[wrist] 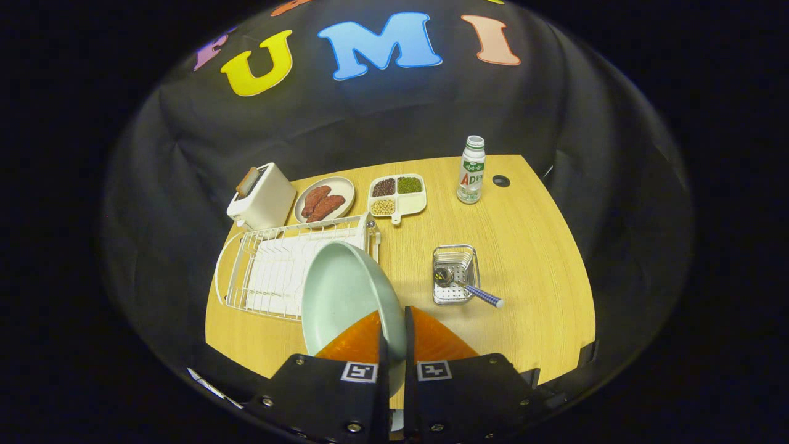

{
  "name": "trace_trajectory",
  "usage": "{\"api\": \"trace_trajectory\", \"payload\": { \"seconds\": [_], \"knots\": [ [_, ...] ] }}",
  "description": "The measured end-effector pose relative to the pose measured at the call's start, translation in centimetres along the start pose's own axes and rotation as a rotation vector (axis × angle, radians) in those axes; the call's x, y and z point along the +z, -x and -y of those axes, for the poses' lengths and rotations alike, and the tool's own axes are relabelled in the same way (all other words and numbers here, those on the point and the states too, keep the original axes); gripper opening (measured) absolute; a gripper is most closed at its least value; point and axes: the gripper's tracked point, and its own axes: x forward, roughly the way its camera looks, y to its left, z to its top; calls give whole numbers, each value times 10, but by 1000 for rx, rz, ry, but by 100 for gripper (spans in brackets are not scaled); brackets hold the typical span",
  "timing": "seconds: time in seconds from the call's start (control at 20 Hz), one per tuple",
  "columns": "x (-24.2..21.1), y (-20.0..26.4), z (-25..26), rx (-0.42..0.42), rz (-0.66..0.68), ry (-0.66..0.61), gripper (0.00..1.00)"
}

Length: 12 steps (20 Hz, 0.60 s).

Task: Take the plate from the dish rack, then take the spoon from the basket and place it into the plate.

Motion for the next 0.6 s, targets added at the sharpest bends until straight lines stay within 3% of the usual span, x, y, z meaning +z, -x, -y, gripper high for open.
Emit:
{"api": "trace_trajectory", "payload": {
  "seconds": [0.35, 0.6],
  "knots": [
    [-52, -5, 14, 142, -26, -44, 9],
    [-93, -16, 20, 152, -60, -80, 9]
  ]
}}
